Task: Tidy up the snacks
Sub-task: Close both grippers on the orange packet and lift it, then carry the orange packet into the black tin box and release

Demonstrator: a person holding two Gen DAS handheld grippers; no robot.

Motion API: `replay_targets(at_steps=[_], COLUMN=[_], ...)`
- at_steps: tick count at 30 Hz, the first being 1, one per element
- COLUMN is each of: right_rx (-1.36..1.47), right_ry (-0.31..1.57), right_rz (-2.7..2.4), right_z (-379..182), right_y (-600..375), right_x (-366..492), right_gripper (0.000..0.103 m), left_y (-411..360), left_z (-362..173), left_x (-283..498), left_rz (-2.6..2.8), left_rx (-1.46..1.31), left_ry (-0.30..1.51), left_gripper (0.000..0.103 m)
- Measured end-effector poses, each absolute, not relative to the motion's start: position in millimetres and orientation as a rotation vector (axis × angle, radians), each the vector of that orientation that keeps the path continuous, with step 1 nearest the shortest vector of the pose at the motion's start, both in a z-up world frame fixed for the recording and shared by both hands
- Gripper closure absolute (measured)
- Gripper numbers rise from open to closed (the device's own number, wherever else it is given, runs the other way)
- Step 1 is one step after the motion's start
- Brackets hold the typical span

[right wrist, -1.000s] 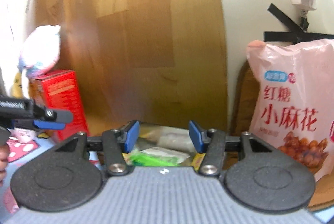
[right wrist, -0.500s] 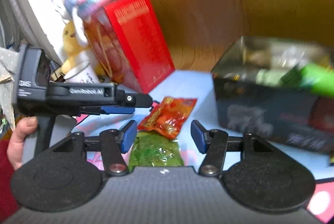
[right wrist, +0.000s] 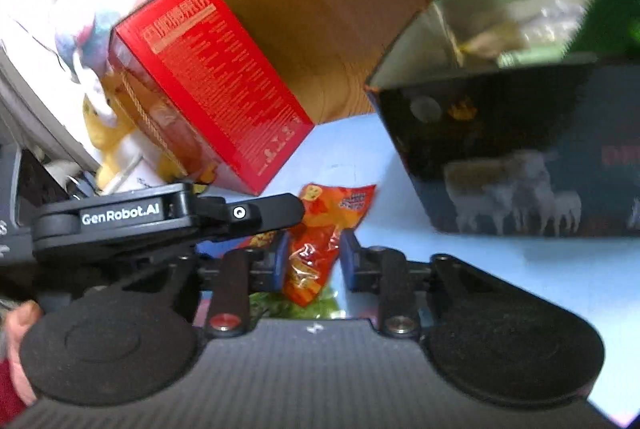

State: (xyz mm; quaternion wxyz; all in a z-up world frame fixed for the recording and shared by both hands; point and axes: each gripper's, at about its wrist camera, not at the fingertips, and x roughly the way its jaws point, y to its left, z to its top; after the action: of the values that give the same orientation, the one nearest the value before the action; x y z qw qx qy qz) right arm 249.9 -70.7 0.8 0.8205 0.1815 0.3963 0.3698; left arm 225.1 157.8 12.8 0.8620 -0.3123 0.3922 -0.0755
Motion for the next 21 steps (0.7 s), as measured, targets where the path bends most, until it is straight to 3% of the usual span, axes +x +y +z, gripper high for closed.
replay_targets(at_steps=[11, 21], right_rx=[0.420, 0.463], right_ry=[0.744, 0.540], right_rz=[0.720, 0.678], right_z=[14.5, 64.1], right_y=[-136.6, -182.6], right_x=[205.4, 183.4], right_gripper=[0.077, 0.077], left_y=[90.1, 50.1], left_z=[40.9, 99.5], left_x=[182.8, 181.6], left_rz=[-0.287, -0.374], left_rx=[-0.612, -0.566], left_ry=[0.767, 0.662], left_gripper=[0.069, 0.069])
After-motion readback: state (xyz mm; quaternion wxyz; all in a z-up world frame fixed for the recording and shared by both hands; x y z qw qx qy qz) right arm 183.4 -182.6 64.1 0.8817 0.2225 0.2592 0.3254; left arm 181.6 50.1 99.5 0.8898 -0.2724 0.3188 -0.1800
